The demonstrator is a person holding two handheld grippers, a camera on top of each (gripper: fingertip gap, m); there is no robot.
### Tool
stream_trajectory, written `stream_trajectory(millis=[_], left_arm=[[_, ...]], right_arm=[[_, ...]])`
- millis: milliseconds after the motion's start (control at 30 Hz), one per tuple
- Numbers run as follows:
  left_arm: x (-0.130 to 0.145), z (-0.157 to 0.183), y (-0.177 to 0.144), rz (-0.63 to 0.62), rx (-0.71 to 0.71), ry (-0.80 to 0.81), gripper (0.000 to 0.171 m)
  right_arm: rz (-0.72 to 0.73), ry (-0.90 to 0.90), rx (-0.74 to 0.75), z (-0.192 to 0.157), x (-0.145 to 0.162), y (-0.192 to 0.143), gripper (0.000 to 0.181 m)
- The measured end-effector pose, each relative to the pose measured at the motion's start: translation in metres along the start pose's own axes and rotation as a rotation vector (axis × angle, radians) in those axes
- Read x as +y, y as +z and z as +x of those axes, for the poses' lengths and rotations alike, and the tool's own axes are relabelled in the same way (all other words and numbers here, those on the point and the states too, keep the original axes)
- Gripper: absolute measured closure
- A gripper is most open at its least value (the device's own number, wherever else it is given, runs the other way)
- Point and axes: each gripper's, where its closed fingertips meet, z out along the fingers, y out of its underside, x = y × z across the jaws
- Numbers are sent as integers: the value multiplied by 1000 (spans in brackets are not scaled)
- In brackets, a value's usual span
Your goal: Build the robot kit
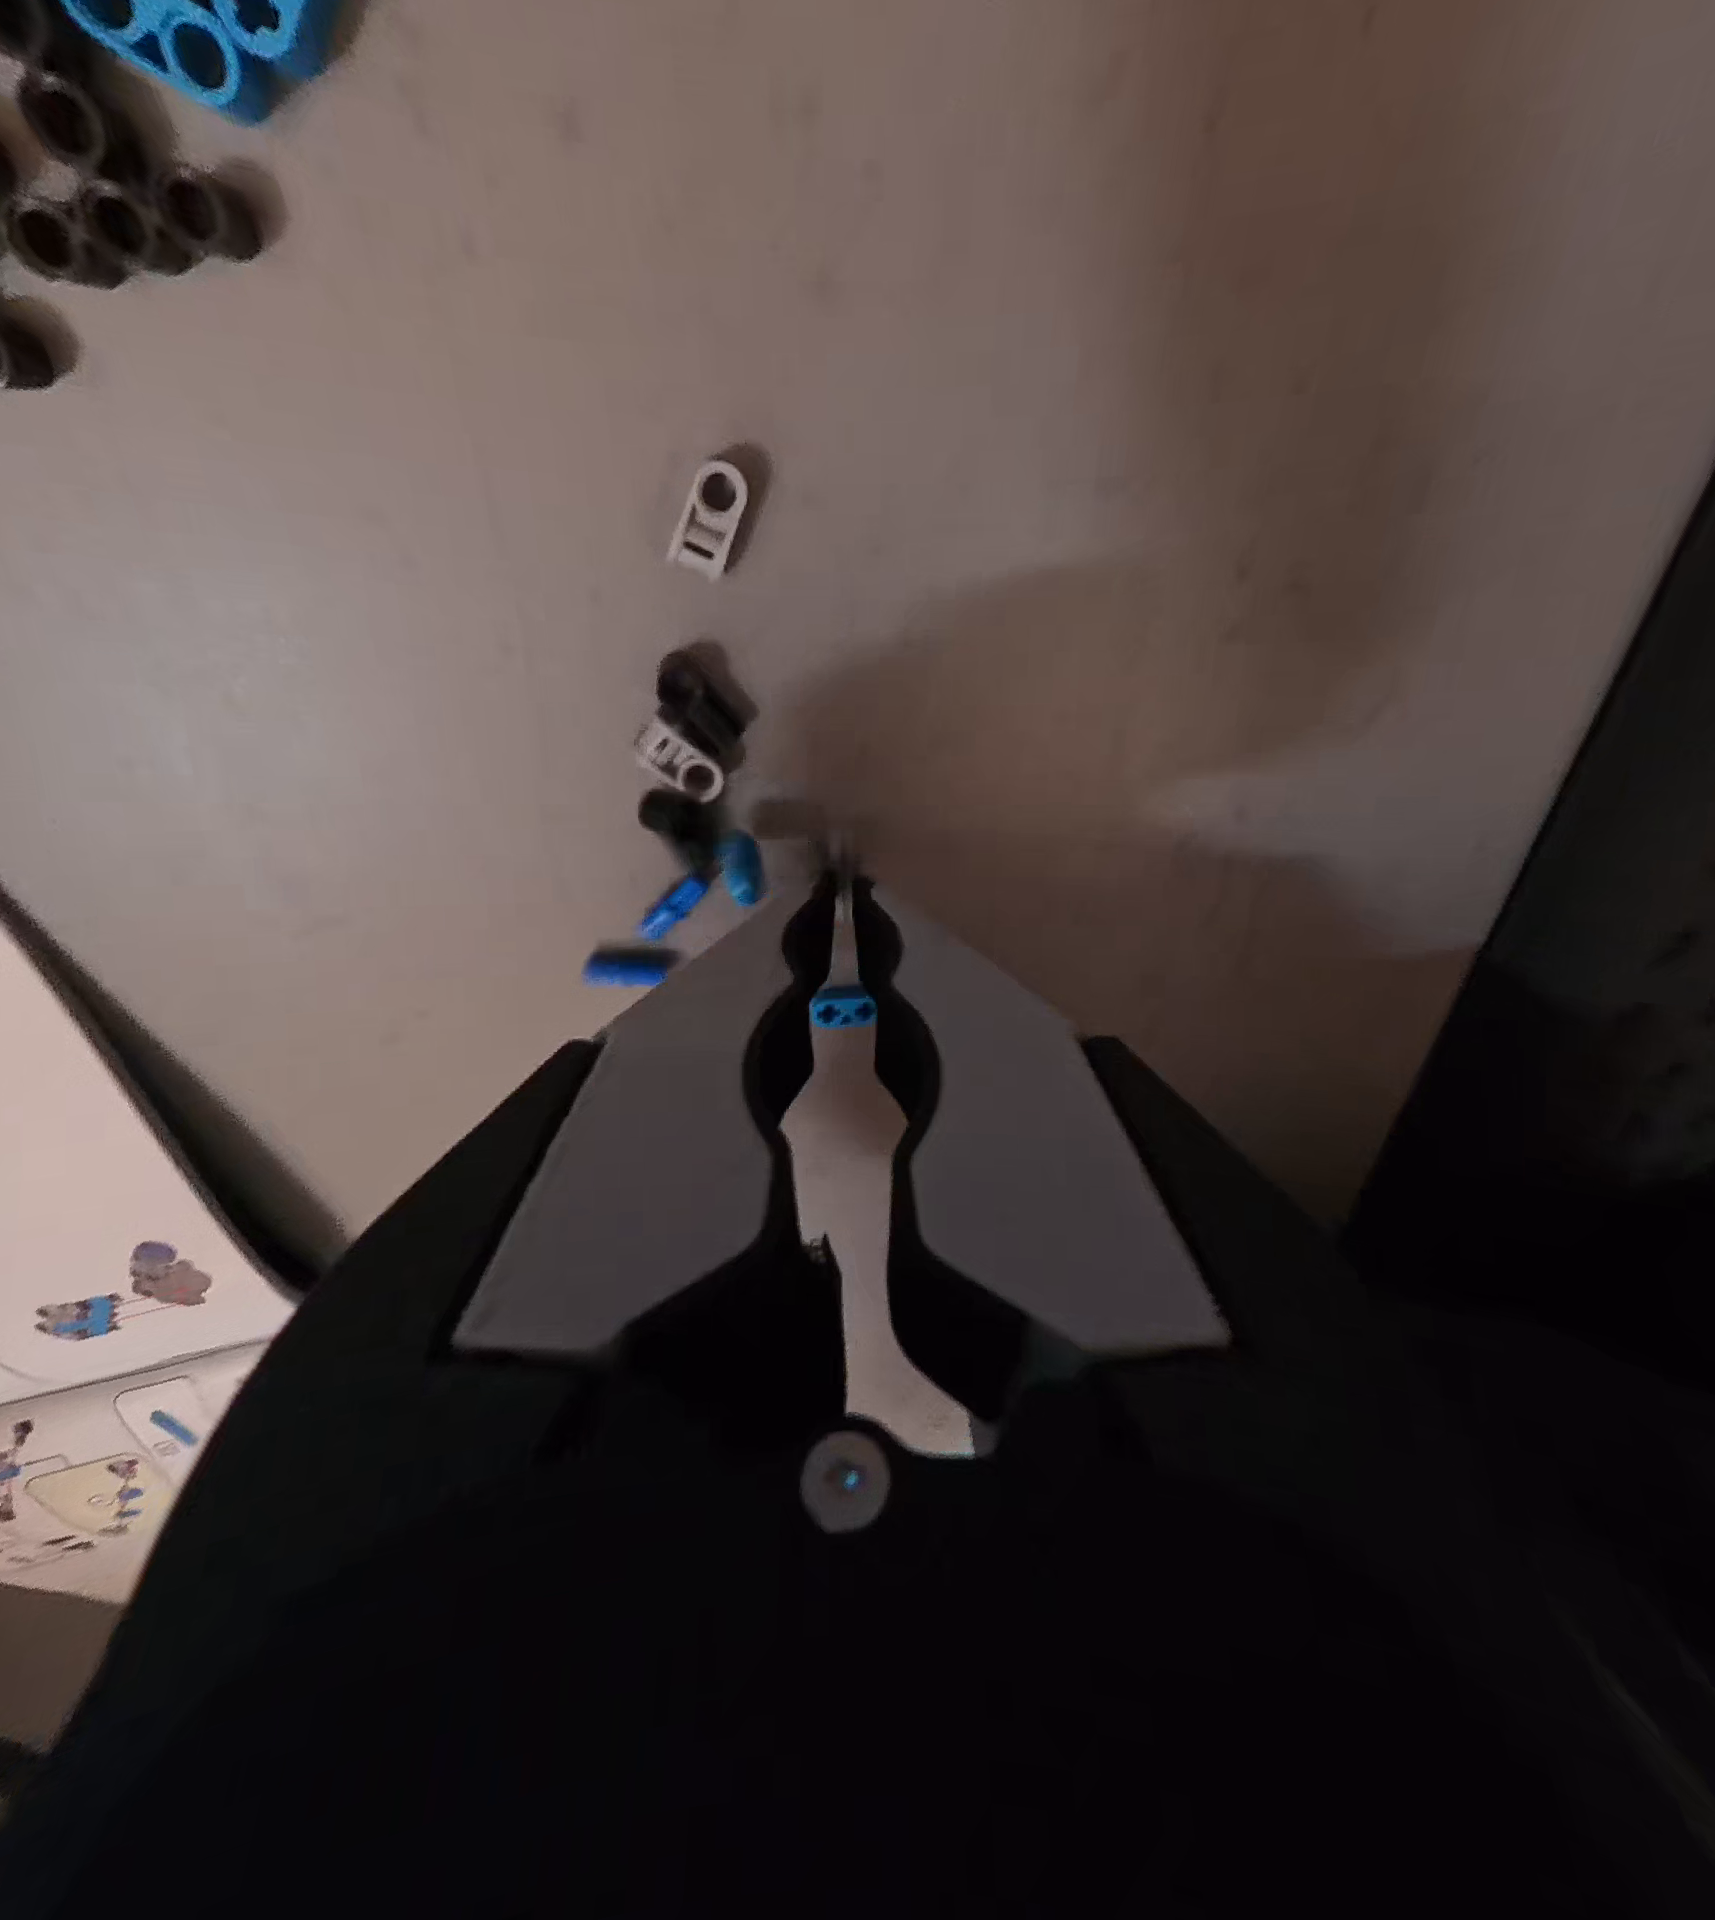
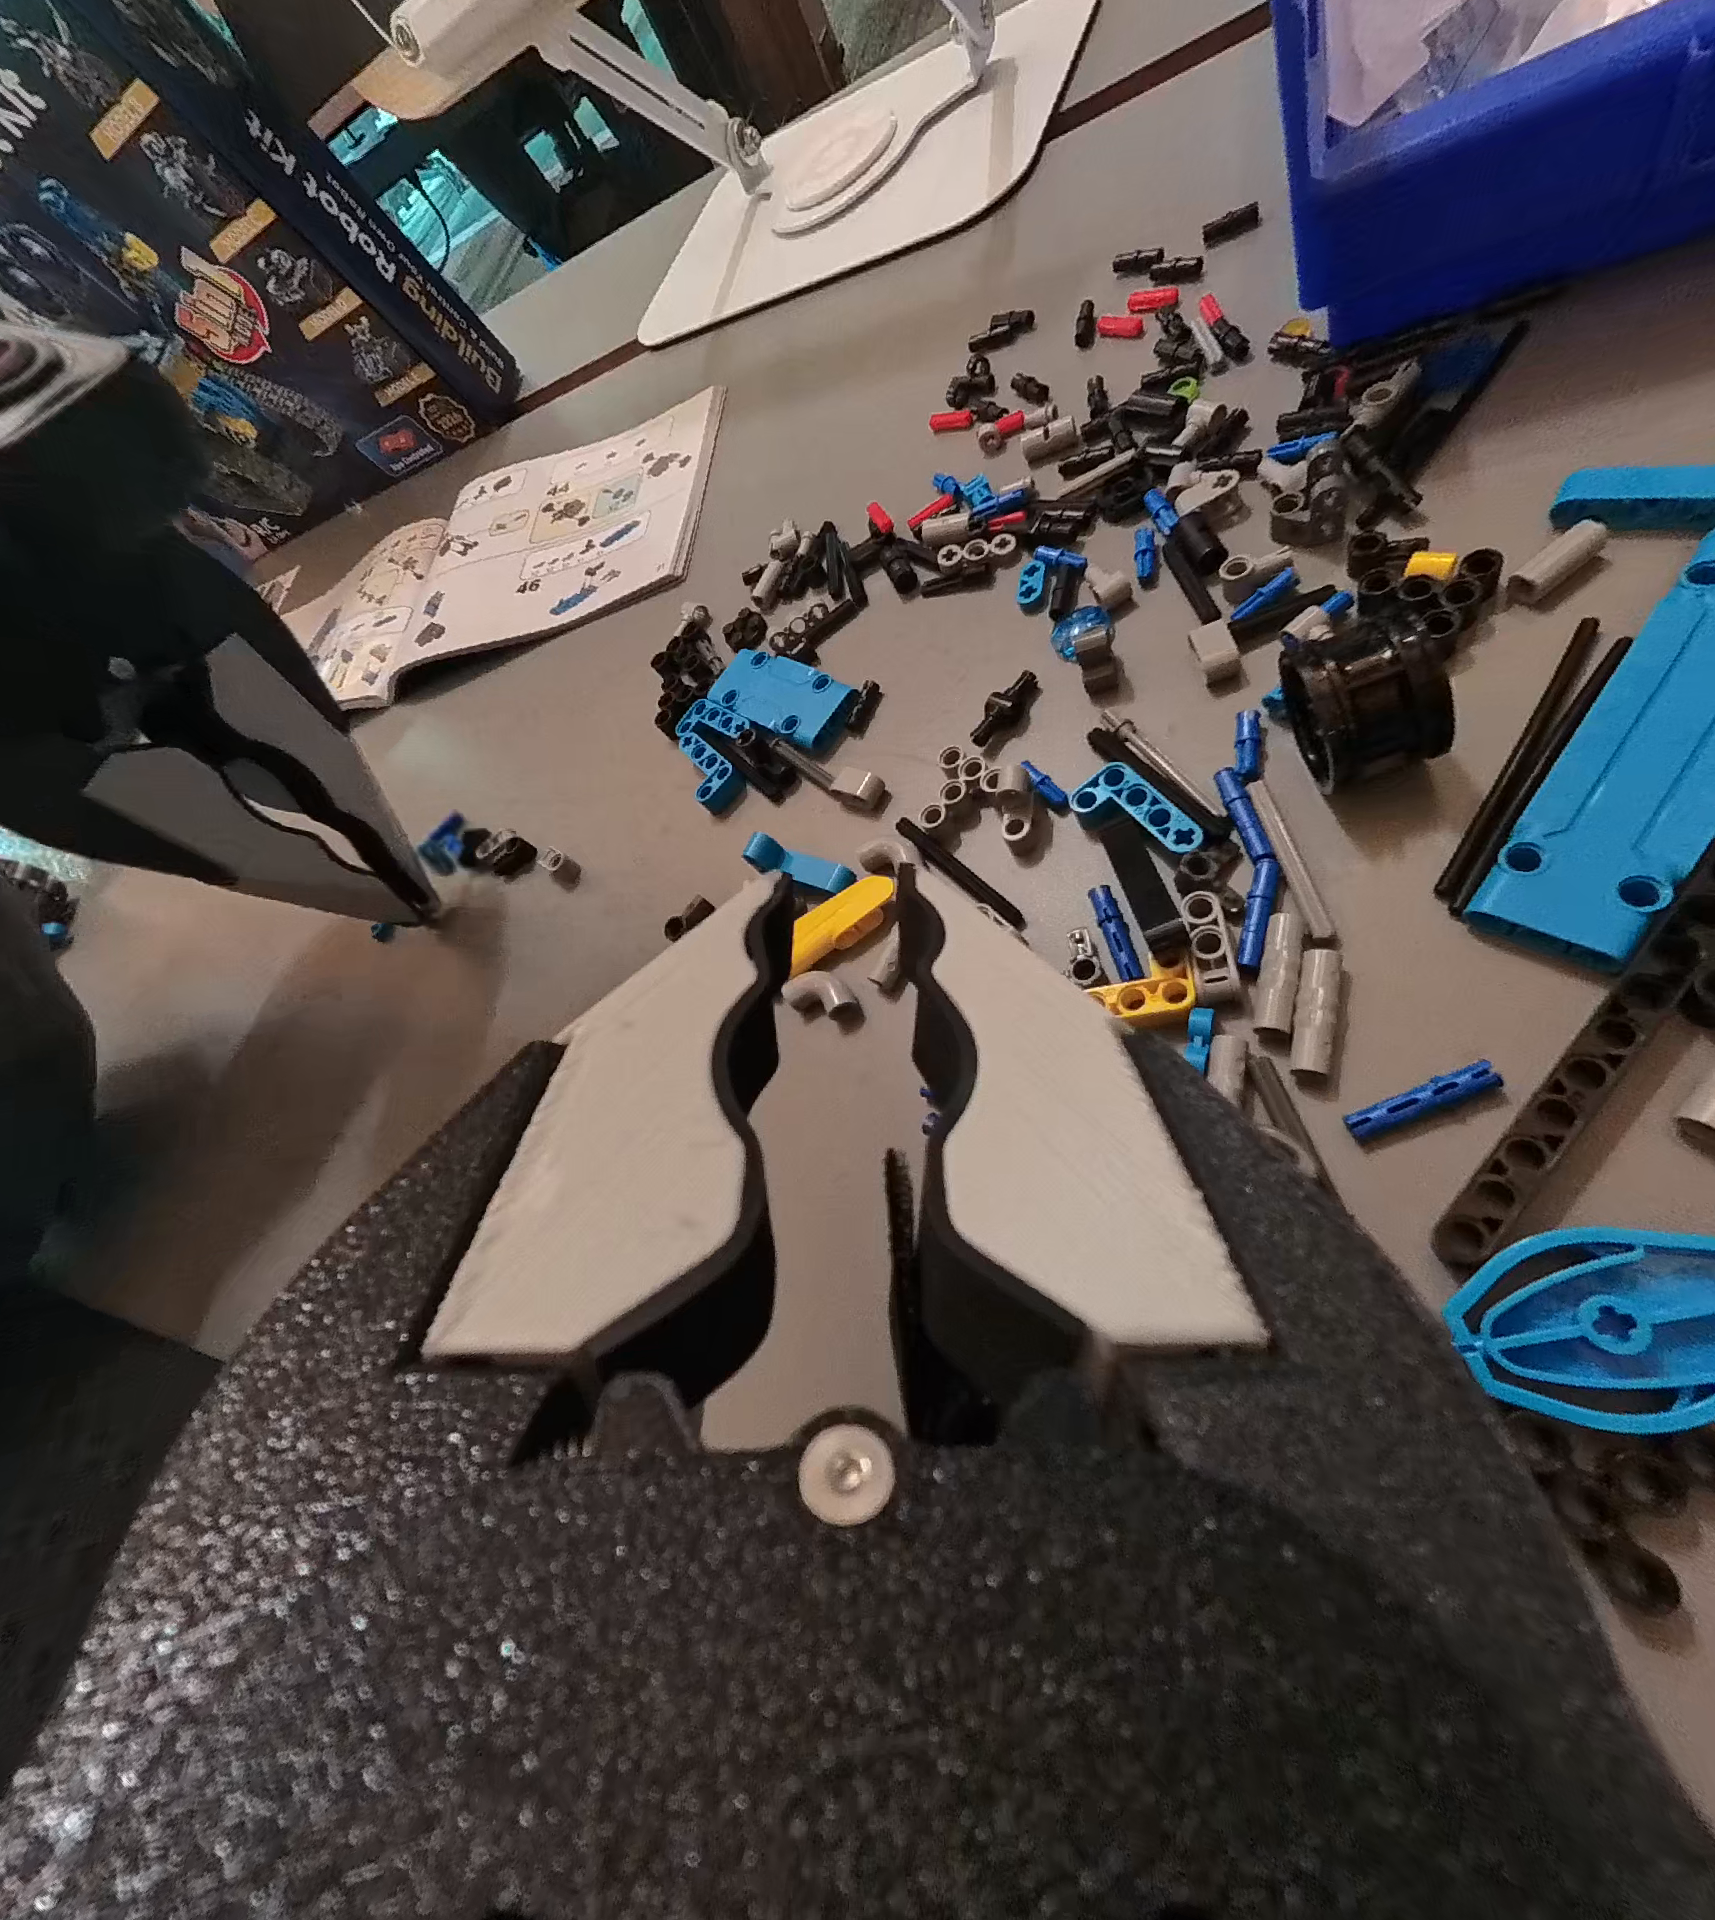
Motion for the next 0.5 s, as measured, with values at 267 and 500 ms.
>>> stream_trajectory(millis=[267, 500], left_arm=[[0, 8, 3, 26, -16, 2, 169], [-15, 19, -14, 257, 44, -88, 126]], right_arm=[[-22, -14, 24, 2, 3, 2, 162], [-156, -231, 173, 18, -4, 11, 162]])
